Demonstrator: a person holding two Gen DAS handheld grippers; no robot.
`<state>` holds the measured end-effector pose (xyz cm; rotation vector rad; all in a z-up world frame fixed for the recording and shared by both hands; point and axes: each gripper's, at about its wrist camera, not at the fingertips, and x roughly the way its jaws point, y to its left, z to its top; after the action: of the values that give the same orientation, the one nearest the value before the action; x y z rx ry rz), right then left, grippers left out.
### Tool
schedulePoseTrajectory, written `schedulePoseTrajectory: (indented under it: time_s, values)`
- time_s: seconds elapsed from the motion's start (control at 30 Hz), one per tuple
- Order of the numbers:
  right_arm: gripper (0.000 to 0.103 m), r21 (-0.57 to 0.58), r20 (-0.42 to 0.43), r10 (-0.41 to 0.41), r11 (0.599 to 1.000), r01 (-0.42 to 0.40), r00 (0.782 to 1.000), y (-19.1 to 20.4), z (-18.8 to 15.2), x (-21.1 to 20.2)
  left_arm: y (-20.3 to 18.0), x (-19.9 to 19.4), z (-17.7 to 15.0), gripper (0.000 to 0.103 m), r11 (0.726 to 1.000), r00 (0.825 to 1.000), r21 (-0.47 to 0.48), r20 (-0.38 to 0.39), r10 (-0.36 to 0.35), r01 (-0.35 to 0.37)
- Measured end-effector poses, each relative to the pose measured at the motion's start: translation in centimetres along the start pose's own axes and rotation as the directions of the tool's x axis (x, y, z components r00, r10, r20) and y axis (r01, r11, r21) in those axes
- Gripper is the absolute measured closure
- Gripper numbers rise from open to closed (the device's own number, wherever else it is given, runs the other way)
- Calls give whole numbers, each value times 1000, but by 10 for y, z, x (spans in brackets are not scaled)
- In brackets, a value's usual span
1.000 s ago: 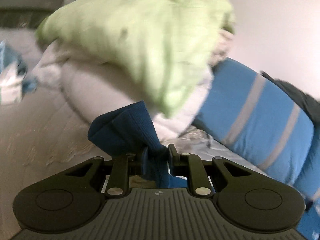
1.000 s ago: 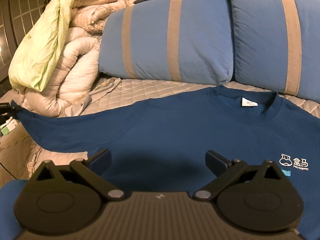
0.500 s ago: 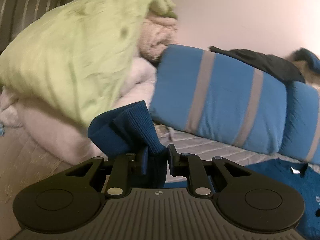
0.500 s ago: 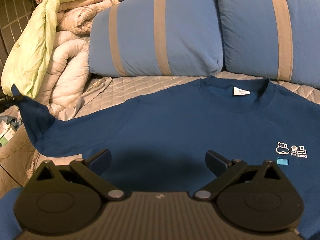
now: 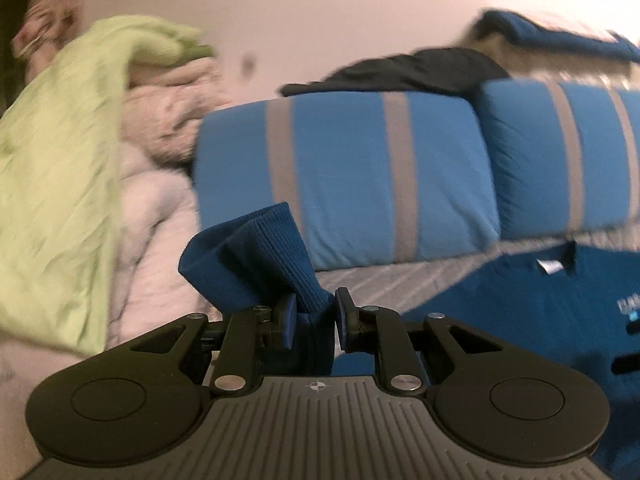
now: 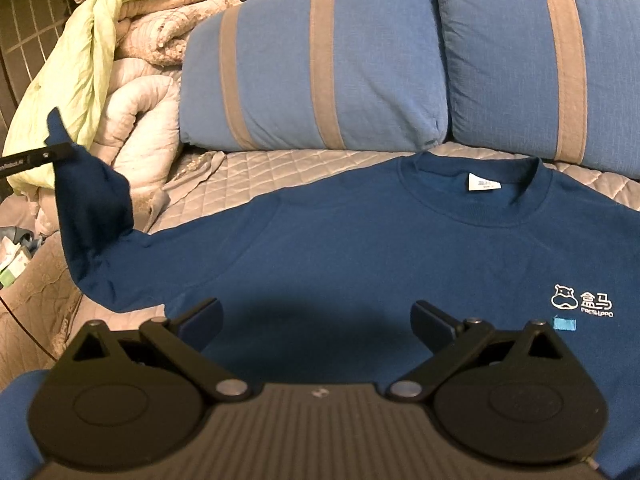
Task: Fold clothes
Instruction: 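Lower the stretched sleeve onto the bed and open the left gripper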
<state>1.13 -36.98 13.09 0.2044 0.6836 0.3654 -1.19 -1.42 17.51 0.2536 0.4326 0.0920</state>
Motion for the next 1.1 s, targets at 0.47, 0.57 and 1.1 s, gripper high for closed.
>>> schedulePoseTrajectory:
  time_s: [0.47,0.57,1.1]
  values:
    - [0,30,-13,6,1000,-5,1000,-6,1,0,-89,21,14,84,953,992,280,-8,-123,120]
    - [0,39,-15,4,999,-4,1000,-8,1,0,-107,21,19,84,930,987,337,13,-161,148]
    - [0,38,-34,-16,999,17,999,-12,2,6,-123,11,-3,51,872,943,365,-71,-324,327]
